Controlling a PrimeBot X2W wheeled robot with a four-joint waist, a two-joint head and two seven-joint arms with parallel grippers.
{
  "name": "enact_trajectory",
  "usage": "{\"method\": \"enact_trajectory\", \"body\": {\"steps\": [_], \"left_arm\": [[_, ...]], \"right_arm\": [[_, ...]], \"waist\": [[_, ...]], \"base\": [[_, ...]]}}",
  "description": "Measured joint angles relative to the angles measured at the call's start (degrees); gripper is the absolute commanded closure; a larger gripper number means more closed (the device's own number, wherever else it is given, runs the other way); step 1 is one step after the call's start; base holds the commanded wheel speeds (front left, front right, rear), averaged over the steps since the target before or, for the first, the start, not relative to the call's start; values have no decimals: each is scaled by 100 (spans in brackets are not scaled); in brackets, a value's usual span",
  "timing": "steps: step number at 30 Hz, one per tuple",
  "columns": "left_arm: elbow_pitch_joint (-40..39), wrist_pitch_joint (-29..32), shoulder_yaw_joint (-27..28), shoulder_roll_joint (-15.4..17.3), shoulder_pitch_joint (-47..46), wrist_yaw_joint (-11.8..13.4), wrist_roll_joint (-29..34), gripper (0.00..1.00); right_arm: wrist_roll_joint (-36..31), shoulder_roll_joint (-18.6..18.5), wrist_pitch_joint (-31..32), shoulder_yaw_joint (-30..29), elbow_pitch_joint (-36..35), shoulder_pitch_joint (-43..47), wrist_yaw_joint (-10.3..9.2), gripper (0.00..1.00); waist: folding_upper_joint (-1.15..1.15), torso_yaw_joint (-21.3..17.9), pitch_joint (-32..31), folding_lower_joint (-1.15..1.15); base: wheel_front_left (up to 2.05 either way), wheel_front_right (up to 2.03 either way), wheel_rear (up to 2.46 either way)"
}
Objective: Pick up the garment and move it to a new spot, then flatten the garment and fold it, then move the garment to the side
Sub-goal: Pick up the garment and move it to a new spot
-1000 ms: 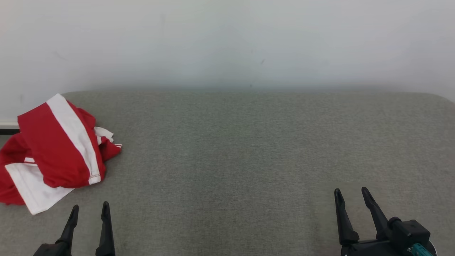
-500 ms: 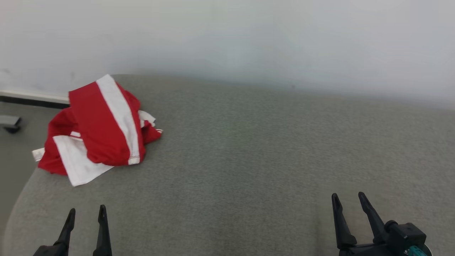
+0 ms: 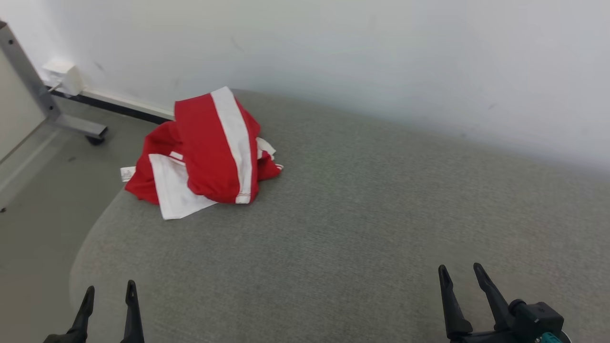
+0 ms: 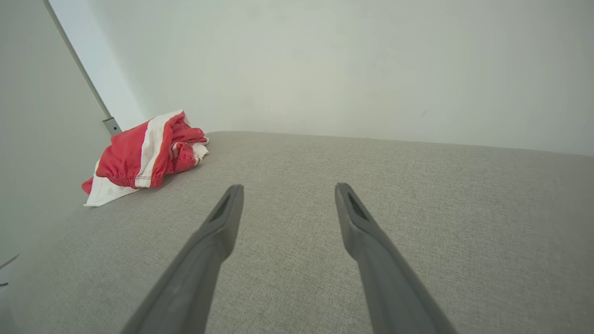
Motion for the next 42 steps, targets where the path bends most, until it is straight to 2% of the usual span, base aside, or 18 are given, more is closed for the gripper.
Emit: {"method": "enact_trajectory", "body": {"steps": [12, 21, 29, 34, 42], "left_arm": [[-27, -31, 30, 32, 24, 87, -44, 0], [-29, -87, 93, 56, 85, 179, -85, 0], [62, -107, 275, 133, -402, 143, -402, 0], [244, -29, 442, 470, -1310, -10, -597, 0], [617, 182, 733, 1100, -3017, -216, -991, 0]], "right_arm": [[0, 0, 26, 22, 25, -1, 0, 0], [0, 0, 30, 78, 64, -57, 0, 0], [-97, 2, 70, 77, 46, -196, 0, 0], [-297, 3, 186, 31, -98, -437, 0, 0], [-605, 0, 244, -255, -526, -901, 0, 0]], "waist": [[0, 568, 16, 0], [0, 640, 110, 0], [0, 339, 207, 0], [0, 37, 445, 0], [1, -506, 1165, 2]], "base": [[0, 0, 0], [0, 0, 0], [0, 0, 0], [0, 0, 0], [0, 0, 0]]}}
